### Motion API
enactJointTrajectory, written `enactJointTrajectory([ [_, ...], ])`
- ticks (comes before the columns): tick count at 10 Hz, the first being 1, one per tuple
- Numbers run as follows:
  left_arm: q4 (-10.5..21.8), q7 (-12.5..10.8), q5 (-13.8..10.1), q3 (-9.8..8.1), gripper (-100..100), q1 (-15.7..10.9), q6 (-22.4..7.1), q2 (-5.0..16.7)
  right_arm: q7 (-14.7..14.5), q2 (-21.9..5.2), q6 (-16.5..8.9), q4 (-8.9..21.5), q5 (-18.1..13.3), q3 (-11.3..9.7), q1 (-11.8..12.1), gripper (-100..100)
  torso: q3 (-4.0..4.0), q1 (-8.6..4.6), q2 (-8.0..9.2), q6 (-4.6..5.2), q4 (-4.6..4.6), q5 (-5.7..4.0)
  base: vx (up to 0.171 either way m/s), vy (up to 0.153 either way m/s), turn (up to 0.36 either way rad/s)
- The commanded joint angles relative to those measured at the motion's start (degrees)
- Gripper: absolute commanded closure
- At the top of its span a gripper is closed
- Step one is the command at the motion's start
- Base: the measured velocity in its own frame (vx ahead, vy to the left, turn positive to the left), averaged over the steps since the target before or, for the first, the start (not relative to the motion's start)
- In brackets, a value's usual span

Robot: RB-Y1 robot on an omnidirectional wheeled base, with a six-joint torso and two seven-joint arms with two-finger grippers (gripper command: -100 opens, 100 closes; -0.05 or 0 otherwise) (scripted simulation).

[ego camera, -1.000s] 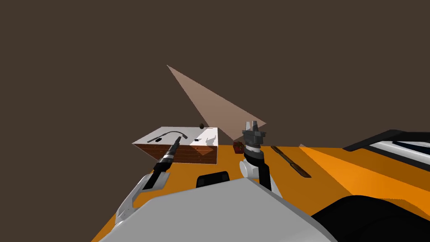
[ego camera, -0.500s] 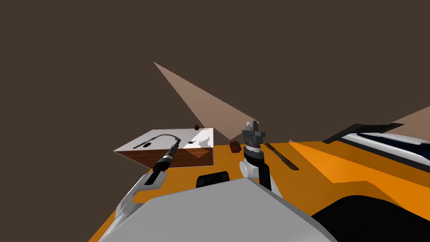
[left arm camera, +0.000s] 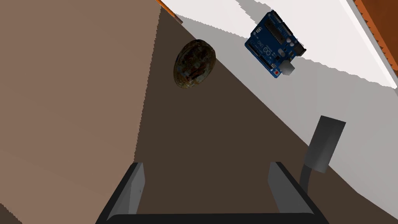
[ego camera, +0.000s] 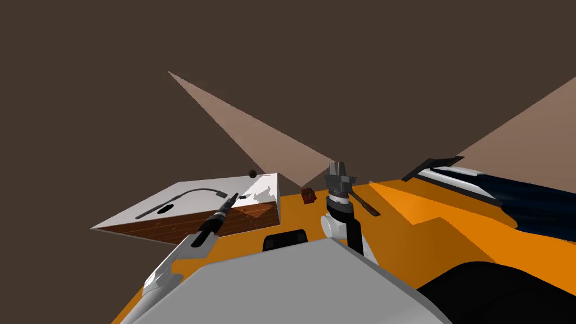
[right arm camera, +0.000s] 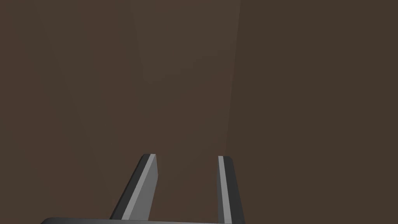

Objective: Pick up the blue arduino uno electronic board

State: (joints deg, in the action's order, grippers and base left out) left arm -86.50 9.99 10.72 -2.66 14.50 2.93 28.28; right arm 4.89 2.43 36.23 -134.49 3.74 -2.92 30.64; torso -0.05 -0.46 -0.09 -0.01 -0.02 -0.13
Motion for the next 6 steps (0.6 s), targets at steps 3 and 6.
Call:
enactJointTrajectory([
  [3, 5.1, 0.5, 0.7, 0.22, -100, -1.1, -2.2, 1.5, 0.0, 0.0, 0.0, 0.0, 0.0, 0.0, 0.0, 0, 0.06, 0.35, 0.12, -0.05, 0.02, 0.08, 0.031, -0.035, -0.063],
  [6, 8.6, 1.0, 1.4, 0.72, -100, -1.8, -5.3, 3.3, 0.0, 0.0, 0.0, 0.0, 0.0, 0.0, 0.0, 0, 0.04, 0.29, 0.07, -0.06, 0.01, 0.07, 0.046, -0.049, -0.152],
])
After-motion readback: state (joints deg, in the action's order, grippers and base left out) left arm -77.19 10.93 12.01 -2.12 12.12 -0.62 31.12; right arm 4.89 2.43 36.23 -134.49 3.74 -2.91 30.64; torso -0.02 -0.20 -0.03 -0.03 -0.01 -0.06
